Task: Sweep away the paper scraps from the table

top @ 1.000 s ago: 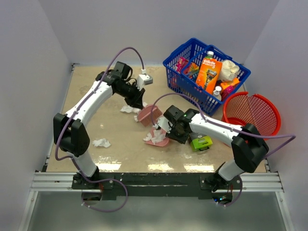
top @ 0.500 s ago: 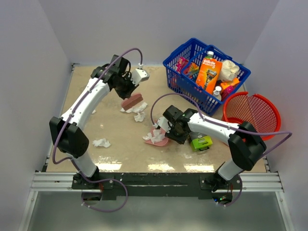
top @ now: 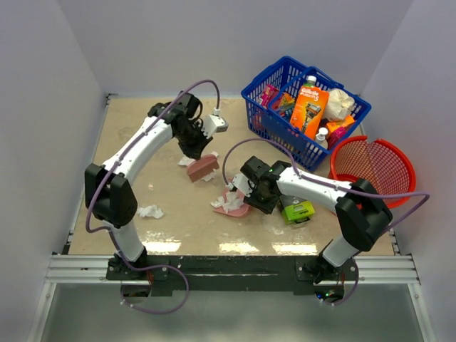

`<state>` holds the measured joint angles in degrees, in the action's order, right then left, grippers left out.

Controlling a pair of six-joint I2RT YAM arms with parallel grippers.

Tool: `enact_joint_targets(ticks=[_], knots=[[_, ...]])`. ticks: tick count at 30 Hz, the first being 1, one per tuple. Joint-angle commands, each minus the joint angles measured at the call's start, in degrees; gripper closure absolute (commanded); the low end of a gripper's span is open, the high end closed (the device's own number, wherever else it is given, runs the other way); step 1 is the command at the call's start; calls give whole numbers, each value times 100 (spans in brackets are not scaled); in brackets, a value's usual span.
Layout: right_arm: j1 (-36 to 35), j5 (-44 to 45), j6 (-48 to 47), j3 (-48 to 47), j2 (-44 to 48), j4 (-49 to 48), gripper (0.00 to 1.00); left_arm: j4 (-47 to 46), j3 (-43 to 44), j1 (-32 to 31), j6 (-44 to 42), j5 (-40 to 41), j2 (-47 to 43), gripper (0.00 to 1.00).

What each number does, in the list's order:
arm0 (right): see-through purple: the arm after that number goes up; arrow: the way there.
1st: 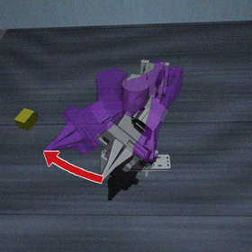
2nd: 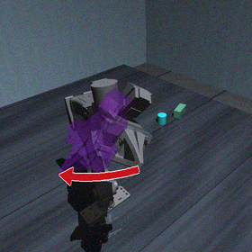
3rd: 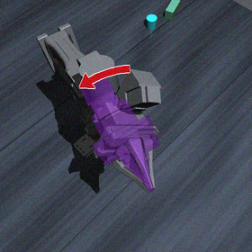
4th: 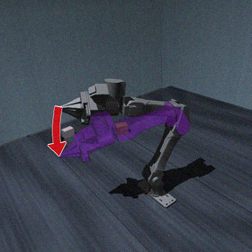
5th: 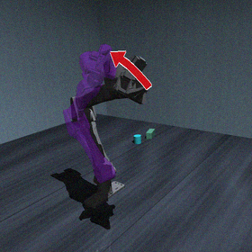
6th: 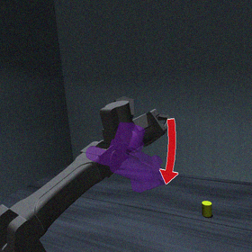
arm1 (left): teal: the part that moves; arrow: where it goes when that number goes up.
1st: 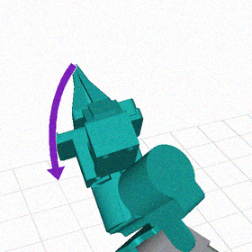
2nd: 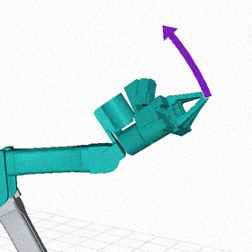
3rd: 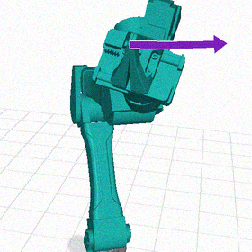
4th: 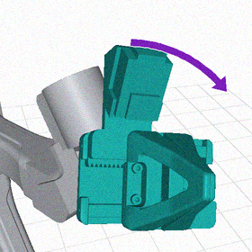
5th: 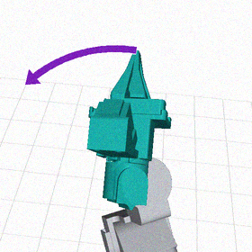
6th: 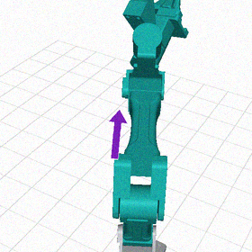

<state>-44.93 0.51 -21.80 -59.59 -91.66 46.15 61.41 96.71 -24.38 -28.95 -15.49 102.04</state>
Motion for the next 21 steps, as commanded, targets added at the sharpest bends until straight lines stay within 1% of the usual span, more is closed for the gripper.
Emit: enact_joint_targets(ticks=[1, 5, 6, 8, 9, 10, 14, 18, 21], knots=[[19, -34, 97, -158, -27, -106, 100, -24, -125, -67, 240, -577, 44, 100], [28, -34, 106, -263, -151, -132, 100, -94, -213, -75, 548, -1183, 158, 100], [28, -34, 106, -289, -186, -133, 100, -76, -205, -67, 653, -1629, 193, 100], [28, -34, 123, -360, -273, -133, 100, -32, -135, -67, 759, -2123, 246, 100], [28, -34, 132, -377, -291, -124, 100, 46, 5, -67, 768, -2586, 255, 100], [19, -34, 132, -412, -300, -133, 100, 73, 76, -67, 785, -2739, 255, 100], [19, -34, 141, -448, -292, -106, 100, 126, 270, 12, 838, -3039, 124, 100], [28, -34, 141, -369, -204, -115, 100, 179, 60, 328, 847, -3153, -61, 100], [28, -25, 124, -281, -151, -159, 100, 161, -64, 617, 899, -3442, -210, 100]])
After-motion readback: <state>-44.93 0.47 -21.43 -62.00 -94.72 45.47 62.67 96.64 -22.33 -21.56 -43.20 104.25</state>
